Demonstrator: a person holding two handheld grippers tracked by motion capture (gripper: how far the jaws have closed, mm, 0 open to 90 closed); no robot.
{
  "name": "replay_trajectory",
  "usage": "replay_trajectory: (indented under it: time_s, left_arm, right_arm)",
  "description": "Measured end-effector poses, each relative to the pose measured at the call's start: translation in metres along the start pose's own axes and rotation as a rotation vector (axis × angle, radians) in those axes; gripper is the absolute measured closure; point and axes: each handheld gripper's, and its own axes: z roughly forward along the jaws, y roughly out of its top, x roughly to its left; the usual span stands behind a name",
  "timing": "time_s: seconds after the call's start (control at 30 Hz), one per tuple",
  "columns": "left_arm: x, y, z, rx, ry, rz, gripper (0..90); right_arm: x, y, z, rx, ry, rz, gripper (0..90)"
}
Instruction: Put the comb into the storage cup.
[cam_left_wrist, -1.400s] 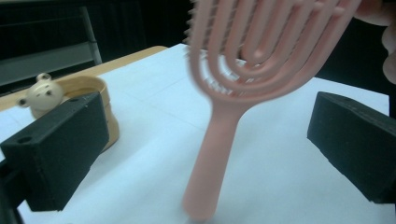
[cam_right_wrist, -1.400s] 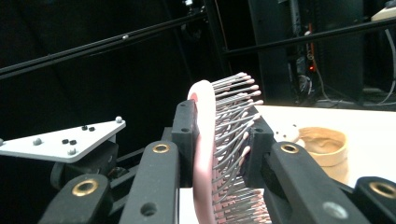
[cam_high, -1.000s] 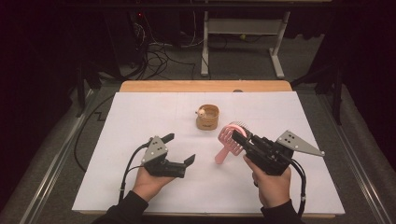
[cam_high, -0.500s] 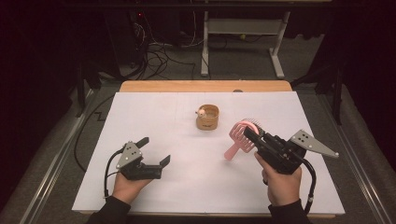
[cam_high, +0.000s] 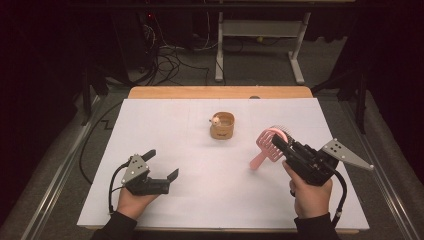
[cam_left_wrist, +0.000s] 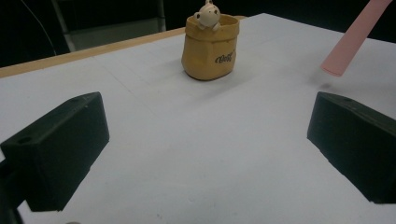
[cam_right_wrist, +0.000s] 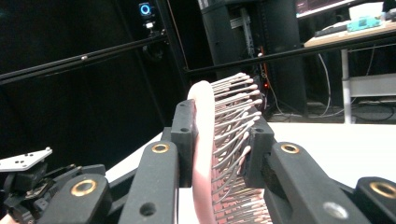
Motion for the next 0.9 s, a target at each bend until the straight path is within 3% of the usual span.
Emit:
replay_trajectory:
  time_s: [0.33, 0.5, 0.77, 0.9]
  left_arm:
    - [0.000, 0.000, 0.000, -0.007, -0.009, -0.007, 0.0]
    - [0.001, 0.001, -0.003, -0.022, -0.007, -0.012, 0.0]
    - [0.004, -0.001, -0.003, -0.017, -0.006, -0.008, 0.0]
    - [0.003, -0.001, -0.003, -0.018, -0.013, 0.000, 0.0]
  right_arm:
    - [-0.009, 0.004, -0.007, -0.015, -0.041, 0.001, 73.1]
    - [-0.011, 0.005, -0.009, -0.028, -0.031, 0.008, 72.9]
    - [-0.004, 0.005, 0.002, -0.020, -0.039, -0.021, 73.0]
    - [-0.004, 0.004, 0.006, -0.020, -0.049, -0.010, 72.9]
